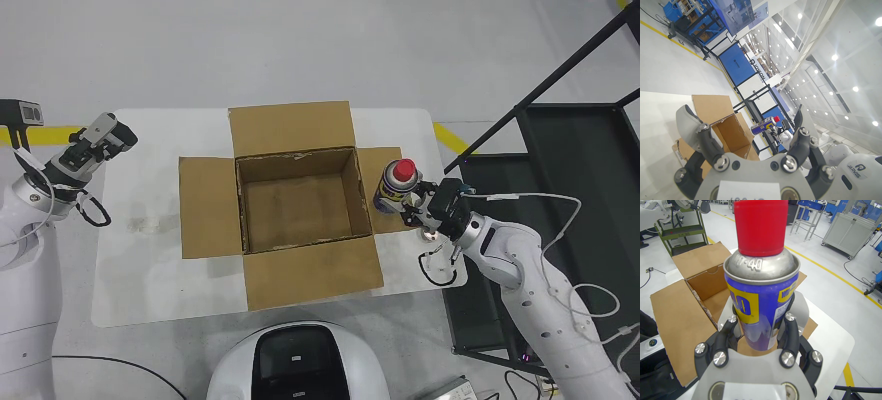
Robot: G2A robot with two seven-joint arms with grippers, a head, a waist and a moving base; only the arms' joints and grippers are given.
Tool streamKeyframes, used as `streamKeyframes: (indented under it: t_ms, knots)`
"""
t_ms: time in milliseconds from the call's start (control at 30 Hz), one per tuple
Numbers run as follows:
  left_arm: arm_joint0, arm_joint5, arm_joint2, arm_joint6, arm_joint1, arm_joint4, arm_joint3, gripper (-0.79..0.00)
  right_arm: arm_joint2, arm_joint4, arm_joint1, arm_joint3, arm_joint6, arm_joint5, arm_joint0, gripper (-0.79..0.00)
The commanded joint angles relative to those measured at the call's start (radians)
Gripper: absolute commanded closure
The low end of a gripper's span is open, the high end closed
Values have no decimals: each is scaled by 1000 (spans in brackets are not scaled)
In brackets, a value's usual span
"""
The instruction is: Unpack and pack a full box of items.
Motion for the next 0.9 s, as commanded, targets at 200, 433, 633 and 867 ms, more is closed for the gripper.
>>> streamKeyframes:
  t_ms: [200,433,633,867]
  knots:
    - [0,0,0,0,0,0,0,-785,0,-1,0,0,-1,0,-1,0]
    - [0,0,0,0,0,0,0,-785,0,-1,0,0,-1,0,-1,0]
    - [0,0,0,0,0,0,0,-785,0,-1,0,0,-1,0,-1,0]
    - [0,0,0,0,0,0,0,-785,1,-21,1,-33,60,11,9,0]
